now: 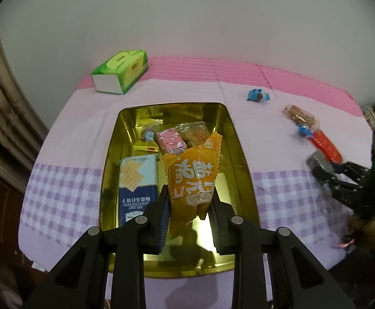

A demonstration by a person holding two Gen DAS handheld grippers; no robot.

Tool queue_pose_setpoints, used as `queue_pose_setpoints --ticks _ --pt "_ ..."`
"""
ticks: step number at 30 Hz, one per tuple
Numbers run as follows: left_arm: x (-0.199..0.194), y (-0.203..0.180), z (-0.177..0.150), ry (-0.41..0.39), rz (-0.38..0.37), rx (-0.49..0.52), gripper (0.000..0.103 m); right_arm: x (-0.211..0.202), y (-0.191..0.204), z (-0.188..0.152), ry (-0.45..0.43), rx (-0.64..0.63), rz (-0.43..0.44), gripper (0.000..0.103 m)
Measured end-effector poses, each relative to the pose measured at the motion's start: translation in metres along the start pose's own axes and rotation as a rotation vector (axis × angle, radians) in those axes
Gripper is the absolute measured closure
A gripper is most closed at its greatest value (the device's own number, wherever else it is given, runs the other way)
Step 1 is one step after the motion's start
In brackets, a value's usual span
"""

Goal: Organize snacks
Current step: 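Carry the yellow pack into the tray and open the left gripper while the right holds the block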

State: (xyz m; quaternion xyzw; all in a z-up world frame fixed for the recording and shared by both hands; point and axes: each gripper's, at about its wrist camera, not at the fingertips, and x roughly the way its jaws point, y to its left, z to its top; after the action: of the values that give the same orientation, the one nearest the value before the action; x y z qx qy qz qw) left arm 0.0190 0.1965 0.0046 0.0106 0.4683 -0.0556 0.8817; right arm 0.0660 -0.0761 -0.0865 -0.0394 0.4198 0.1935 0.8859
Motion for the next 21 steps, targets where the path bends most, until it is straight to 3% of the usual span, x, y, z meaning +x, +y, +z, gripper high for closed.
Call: queue_pose_setpoints --ticks 21 --pt "0.036 0.003 -0.005 0.055 0.061 0.054 0.075 0.0 0.001 0.0 -0.001 0.0 -0.002 0.069"
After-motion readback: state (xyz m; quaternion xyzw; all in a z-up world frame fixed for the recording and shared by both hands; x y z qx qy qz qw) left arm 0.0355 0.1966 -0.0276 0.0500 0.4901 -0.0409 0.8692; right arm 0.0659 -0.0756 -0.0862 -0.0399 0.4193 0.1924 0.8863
